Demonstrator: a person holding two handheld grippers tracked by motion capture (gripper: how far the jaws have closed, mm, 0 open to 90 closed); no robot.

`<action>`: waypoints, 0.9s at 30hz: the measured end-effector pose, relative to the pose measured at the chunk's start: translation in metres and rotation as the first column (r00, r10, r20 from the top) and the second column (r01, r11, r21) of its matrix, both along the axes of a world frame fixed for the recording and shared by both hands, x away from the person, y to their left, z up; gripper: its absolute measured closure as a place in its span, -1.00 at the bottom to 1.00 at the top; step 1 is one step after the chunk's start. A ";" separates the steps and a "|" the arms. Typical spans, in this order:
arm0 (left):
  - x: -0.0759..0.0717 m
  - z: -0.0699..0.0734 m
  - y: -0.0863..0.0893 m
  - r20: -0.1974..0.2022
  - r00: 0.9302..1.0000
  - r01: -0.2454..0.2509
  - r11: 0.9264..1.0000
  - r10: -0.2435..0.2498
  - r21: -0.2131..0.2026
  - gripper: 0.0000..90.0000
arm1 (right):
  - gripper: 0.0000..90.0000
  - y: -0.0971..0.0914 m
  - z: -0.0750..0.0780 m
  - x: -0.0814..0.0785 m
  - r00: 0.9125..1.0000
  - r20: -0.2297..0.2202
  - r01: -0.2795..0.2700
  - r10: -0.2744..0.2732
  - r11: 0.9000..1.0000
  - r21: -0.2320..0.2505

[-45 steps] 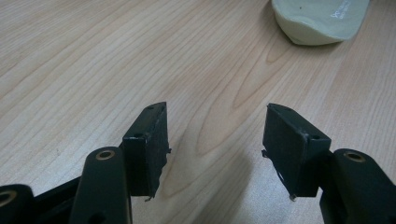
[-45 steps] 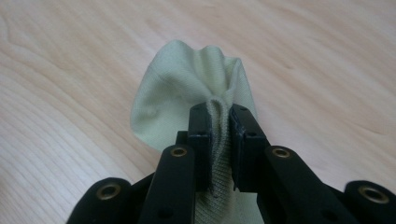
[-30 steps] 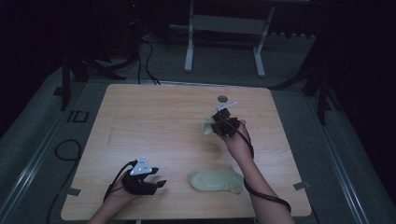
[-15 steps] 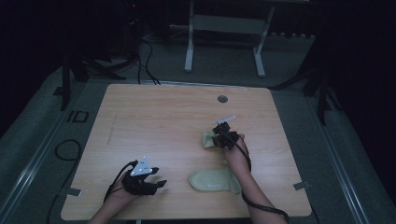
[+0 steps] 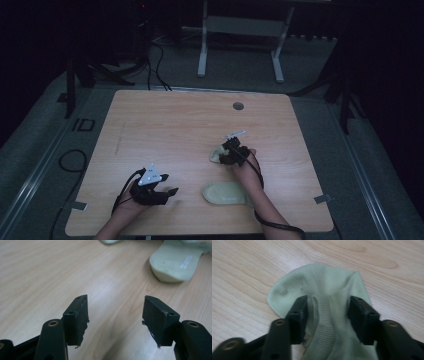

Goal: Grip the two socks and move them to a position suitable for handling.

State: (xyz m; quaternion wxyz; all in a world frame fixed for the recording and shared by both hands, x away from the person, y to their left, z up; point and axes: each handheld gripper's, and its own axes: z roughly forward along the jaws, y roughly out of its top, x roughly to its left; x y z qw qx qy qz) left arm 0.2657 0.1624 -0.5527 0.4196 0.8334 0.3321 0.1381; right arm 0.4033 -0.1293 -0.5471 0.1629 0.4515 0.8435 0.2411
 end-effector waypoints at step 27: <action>0.099 0.011 -0.114 0.014 0.996 0.092 0.990 -0.094 0.110 0.71 | 0.49 -0.009 0.004 -0.023 0.992 -0.037 -0.119 0.118 0.993 -0.022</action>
